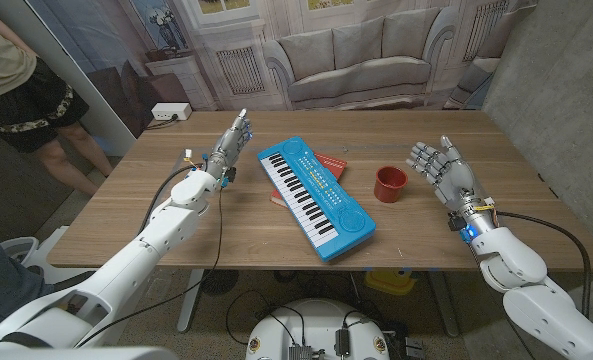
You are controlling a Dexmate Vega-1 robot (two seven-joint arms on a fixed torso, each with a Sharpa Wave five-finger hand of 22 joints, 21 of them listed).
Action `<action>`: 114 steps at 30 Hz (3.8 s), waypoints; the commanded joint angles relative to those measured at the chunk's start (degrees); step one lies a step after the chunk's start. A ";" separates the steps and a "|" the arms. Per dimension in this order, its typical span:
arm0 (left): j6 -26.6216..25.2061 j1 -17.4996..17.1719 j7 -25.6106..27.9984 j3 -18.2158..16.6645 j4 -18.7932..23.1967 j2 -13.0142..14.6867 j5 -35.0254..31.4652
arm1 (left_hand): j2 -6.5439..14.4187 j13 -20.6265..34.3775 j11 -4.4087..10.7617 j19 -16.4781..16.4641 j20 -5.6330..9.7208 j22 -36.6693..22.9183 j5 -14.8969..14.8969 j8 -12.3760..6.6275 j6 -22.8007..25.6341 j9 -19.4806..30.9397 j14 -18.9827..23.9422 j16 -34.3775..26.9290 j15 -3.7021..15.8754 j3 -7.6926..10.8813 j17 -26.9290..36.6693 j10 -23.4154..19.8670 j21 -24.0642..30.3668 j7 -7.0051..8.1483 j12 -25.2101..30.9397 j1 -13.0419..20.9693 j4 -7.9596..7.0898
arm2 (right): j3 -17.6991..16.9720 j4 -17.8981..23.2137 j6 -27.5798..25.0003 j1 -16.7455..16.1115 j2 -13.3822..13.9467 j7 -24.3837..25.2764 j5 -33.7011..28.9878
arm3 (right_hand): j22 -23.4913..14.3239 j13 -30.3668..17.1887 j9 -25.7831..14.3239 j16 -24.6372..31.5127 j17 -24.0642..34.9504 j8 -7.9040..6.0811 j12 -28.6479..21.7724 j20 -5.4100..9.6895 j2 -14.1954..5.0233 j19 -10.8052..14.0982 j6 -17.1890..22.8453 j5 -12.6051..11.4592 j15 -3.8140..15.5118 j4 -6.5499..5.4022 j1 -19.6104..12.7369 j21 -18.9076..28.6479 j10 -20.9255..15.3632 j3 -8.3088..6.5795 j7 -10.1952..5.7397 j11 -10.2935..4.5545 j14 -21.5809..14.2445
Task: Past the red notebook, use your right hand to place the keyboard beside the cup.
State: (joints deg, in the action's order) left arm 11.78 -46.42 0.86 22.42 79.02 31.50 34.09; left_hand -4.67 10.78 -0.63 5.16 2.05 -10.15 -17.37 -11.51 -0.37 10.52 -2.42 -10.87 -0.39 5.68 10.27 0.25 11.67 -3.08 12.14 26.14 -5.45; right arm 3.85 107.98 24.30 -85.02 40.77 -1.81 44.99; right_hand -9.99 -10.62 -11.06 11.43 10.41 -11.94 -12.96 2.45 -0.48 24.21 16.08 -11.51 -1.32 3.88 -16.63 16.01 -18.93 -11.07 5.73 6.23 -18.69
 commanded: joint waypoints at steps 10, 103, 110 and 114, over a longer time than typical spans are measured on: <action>0.86 1.24 -0.16 0.48 -0.66 -0.35 -1.09 | 0.31 0.19 0.13 -0.02 1.00 -0.13 -0.20 0.11 0.35 0.14 0.05 -0.01 0.06 -0.18 0.16 -0.39 -0.07 -0.07 -0.16 0.11 0.19 | -3.53 6.25 -5.25 -5.80 2.83 -0.77 1.92 | -0.24 -0.11 -0.32 0.39 0.09 0.02 -0.28 -0.03 -0.05 0.85 0.18 0.17 -0.25 0.27 -0.35 -0.10 -0.86 0.25 0.46 0.12 -0.95; 4.69 7.24 -10.78 1.18 -9.01 -0.61 0.22 | 0.60 0.20 0.12 0.08 0.61 -0.14 -0.12 0.23 0.40 0.16 0.04 0.06 0.08 -1.15 0.19 -0.40 -0.23 0.01 -0.32 0.76 0.32 | -17.44 23.98 -35.83 -22.51 1.40 4.05 13.17 | -0.37 -0.08 -0.30 0.89 0.10 -0.46 -0.99 -1.97 -0.27 8.33 3.62 0.24 -2.08 0.97 -1.10 -0.07 -6.09 0.84 3.90 2.19 -8.40; 5.07 8.01 -11.38 1.53 -9.27 -0.80 -0.20 | 0.63 0.20 0.23 0.06 0.62 -0.14 -0.11 0.24 0.39 0.16 0.07 0.05 0.06 -1.23 0.19 -0.35 -0.23 0.01 -0.35 0.83 0.34 | -17.26 22.90 -36.77 -22.26 1.16 2.67 15.12 | -0.37 -0.08 -0.29 0.82 0.10 -0.49 -0.94 -1.98 -0.30 8.58 3.92 0.24 -2.08 1.01 -1.15 -0.15 -6.24 0.87 3.94 2.35 -8.64; 5.00 8.12 -11.48 1.64 -9.57 -0.91 -0.22 | 0.65 0.20 0.27 0.04 0.63 -0.14 -0.11 0.25 0.36 0.16 0.08 0.05 0.09 -1.28 0.18 -0.36 -0.22 0.01 -0.35 0.88 0.35 | -17.50 22.94 -37.78 -22.27 1.48 2.31 16.40 | -0.37 -0.08 -0.29 0.73 0.09 -0.73 -0.90 -2.05 -0.28 8.69 4.69 0.25 -2.26 1.06 -1.20 -0.24 -6.33 0.90 3.85 2.36 -8.75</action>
State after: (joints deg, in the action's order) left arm 16.56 -39.09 -10.16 23.79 69.96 30.95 34.04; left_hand -3.99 10.78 -0.31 5.16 2.05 -10.15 -17.36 -11.51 -0.37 10.52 -2.42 -10.87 -0.39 4.81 10.27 -0.06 11.57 -3.08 11.74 26.82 -5.07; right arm -13.39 131.49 -10.75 -107.30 42.36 2.32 57.81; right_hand -10.27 -10.62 -11.18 12.09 10.41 -12.31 -13.62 0.51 -0.55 32.31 20.23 -11.51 -3.48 4.75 -17.33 15.70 -24.77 -10.20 8.48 8.80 -26.78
